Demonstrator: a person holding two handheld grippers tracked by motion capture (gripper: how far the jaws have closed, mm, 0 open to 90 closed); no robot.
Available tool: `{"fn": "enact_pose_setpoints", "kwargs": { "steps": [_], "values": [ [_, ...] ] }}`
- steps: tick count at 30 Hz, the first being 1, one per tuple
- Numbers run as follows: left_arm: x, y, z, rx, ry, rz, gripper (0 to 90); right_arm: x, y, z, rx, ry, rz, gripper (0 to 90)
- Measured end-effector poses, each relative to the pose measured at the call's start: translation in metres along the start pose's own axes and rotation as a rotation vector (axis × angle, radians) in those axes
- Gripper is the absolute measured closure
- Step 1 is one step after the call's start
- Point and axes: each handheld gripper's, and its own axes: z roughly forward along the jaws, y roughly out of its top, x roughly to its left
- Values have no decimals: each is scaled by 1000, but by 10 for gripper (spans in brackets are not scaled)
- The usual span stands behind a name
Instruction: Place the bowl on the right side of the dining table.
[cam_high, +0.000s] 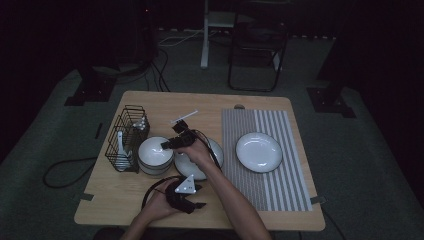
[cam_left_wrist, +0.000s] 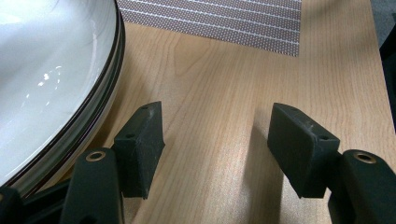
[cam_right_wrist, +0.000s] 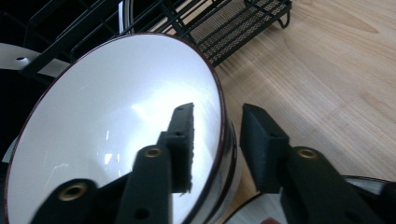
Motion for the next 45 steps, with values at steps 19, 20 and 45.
{"fn": "enact_pose_setpoints", "kwargs": {
  "steps": [19,20,45],
  "values": [
    [0,0,0,0,-2,1,369,3,-3,2,-31,-45,37,814],
    [0,0,0,0,-3,0,369,3,-4,1,-33,-43,46,813],
    [1,-1,-1,3,-4,3,368,-9,-9,-12,-134,49,185,809]
  ]
}}
